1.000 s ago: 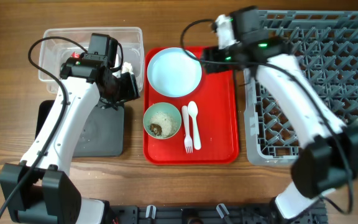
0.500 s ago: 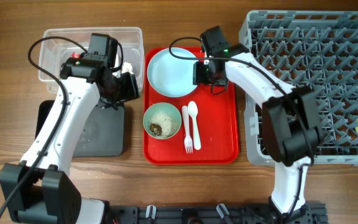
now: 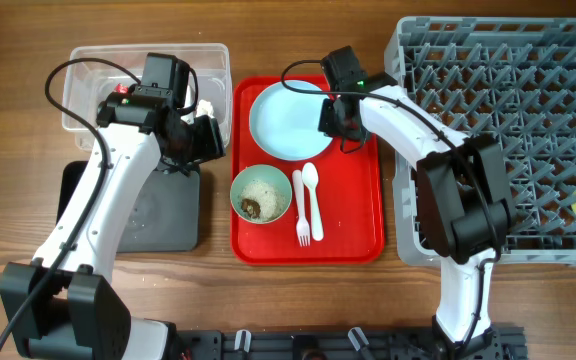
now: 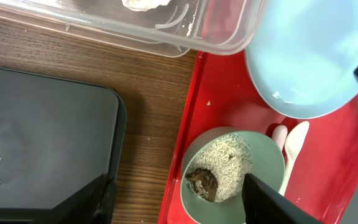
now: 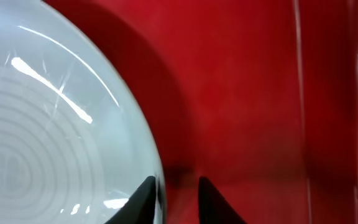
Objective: Sort waste into correct bins and load items into the dishwasher rack
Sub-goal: 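Reach the right gripper to the light-blue plate and grasp its rim, then lift the light-blue plate into the dishwasher rack with the right gripper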
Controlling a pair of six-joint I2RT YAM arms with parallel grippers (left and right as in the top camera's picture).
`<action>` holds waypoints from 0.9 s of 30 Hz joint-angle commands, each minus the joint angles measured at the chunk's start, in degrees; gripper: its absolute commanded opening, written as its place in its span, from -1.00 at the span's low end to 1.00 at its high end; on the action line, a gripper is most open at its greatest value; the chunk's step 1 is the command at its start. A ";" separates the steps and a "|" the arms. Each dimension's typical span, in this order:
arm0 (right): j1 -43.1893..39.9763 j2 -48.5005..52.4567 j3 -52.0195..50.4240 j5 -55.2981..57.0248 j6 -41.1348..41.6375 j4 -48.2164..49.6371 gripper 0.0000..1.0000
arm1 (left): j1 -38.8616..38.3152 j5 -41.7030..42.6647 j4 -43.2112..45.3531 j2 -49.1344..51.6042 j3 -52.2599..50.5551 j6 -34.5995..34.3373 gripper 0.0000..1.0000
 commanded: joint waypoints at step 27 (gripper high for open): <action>-11.91 -24.17 5.64 2.71 -26.53 1.22 -0.91 | 0.26 -0.74 0.68 -1.31 0.37 0.46 0.32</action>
